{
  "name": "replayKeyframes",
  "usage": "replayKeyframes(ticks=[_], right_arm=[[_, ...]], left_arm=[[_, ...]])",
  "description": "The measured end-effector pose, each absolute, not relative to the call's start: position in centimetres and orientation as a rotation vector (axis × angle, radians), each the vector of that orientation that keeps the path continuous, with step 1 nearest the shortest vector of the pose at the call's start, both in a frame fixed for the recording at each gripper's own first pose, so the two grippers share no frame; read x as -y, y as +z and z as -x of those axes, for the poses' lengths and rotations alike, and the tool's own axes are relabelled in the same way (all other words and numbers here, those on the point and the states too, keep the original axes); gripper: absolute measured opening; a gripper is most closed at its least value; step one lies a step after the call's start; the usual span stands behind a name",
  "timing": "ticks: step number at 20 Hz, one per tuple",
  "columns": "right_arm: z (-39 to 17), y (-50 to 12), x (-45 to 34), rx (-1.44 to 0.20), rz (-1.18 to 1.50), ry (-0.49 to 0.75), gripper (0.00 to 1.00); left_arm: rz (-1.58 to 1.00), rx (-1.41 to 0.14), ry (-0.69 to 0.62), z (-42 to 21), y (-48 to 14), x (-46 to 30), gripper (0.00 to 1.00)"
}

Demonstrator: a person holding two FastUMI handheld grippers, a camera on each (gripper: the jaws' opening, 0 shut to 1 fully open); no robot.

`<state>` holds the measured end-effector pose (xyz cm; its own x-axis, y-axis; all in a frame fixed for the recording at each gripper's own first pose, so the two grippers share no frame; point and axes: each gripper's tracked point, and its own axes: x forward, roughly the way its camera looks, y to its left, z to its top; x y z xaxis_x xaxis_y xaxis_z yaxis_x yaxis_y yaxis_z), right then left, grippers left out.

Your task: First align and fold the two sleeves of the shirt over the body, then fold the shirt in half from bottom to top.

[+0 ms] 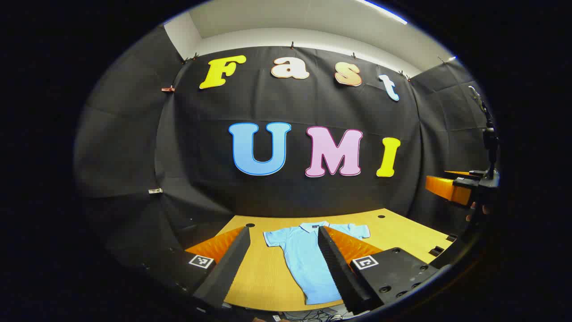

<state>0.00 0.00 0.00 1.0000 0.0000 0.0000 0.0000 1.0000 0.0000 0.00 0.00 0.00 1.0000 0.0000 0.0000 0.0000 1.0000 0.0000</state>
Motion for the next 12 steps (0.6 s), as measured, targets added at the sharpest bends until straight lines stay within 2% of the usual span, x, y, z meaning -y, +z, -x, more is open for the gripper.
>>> replayKeyframes(ticks=[2, 12], right_arm=[[-0.2, 0.0, -0.3, -0.006, -0.007, -0.008, 0.94], [0.0, -3.6, 1.1, -0.110, -0.011, -0.072, 0.97]], left_arm=[[0.007, -0.001, -0.003, -0.2, 0.0, -0.4, 0.97], [0.037, -0.027, -0.033, -1.3, -1.7, -0.3, 0.97]])
